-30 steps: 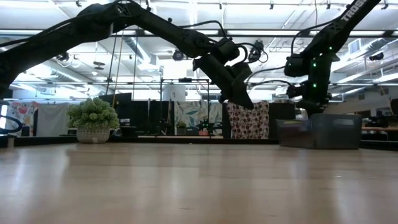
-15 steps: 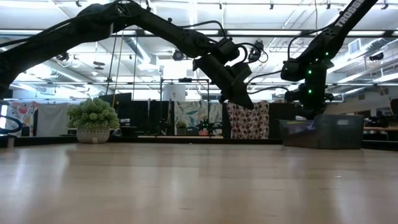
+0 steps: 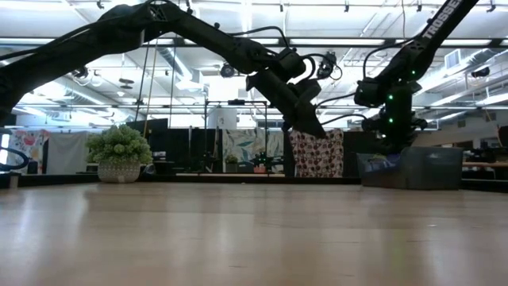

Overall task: Nest measuring cups in basket
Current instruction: Move the black bin to the top right of the table

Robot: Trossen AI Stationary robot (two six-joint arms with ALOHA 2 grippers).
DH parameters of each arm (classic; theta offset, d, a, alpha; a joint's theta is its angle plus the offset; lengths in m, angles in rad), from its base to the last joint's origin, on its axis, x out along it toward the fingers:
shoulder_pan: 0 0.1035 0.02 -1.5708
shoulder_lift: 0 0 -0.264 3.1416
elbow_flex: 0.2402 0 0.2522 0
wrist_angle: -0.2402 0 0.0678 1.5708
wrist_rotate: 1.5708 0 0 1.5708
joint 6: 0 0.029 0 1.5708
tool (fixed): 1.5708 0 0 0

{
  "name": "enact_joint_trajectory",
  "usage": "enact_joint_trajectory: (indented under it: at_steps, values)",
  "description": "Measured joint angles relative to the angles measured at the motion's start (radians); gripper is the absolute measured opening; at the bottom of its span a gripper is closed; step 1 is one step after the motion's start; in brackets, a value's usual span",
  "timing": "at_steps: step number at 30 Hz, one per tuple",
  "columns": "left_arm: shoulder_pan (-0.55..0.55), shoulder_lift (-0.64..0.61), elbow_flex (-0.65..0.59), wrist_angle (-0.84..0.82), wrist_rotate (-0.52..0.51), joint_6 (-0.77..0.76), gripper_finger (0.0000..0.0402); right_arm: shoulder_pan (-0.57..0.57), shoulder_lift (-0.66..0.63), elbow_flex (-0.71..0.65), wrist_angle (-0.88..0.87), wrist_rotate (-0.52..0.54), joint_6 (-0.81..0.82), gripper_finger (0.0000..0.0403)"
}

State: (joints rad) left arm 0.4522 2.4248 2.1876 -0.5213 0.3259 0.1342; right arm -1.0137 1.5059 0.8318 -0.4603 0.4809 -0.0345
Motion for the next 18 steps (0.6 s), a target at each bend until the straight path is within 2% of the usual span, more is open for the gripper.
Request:
enact_joint_trajectory:
  at_steps: [6,13,18]
  values:
    - [0.001,0.000,0.000,0.000,0.011,0.043,0.0004,0.016,-0.012,0.002,-0.018,0.027,0.040,0.0001]
    - [0.018,0.000,0.000,0.000,0.011,0.056,0.0004,0.031,-0.044,0.063,-0.061,0.012,0.110,0.0001]
    - [0.023,0.000,0.000,0.000,0.015,0.069,0.0004,0.045,-0.056,0.153,-0.241,-0.032,0.111,0.0001]
